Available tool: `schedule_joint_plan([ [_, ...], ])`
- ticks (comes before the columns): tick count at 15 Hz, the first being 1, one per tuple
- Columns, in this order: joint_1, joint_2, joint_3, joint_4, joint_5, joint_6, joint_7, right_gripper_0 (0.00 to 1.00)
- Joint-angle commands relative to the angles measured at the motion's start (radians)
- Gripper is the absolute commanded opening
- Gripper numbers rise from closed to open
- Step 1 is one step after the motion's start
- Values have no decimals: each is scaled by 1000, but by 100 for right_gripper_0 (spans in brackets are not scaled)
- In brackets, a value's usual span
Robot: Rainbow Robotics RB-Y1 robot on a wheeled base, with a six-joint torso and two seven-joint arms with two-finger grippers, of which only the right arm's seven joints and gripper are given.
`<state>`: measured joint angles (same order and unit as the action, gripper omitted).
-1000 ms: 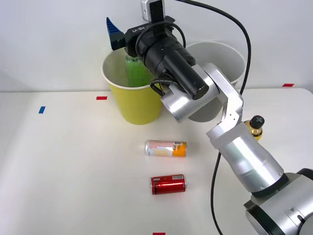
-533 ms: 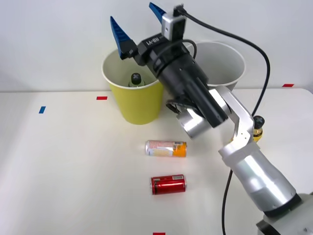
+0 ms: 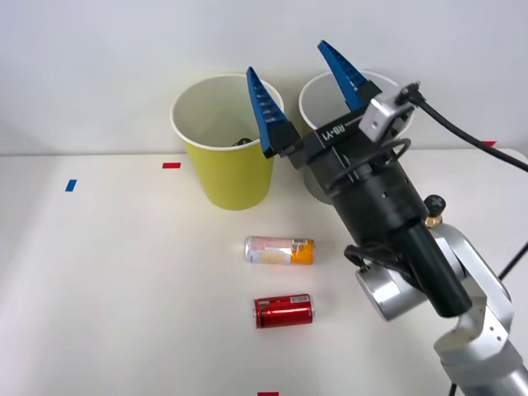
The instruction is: Put cans in the gray bin, plastic bottles in the light green bin
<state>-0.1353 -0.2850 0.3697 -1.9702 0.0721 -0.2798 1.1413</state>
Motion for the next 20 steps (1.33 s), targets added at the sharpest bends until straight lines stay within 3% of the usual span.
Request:
schedule_joint_plan([
  [1, 221, -45, -18, -184, 18, -1, 29, 100],
  [4, 434, -54, -46, -288, 34, -10, 51, 100],
  [9, 703, -39, -150, -292, 32, -150, 61, 100],
  [14, 889, -3, -216, -291, -86, -197, 66, 100],
  [20, 970, 73, -294, -289, -87, -65, 69, 100],
])
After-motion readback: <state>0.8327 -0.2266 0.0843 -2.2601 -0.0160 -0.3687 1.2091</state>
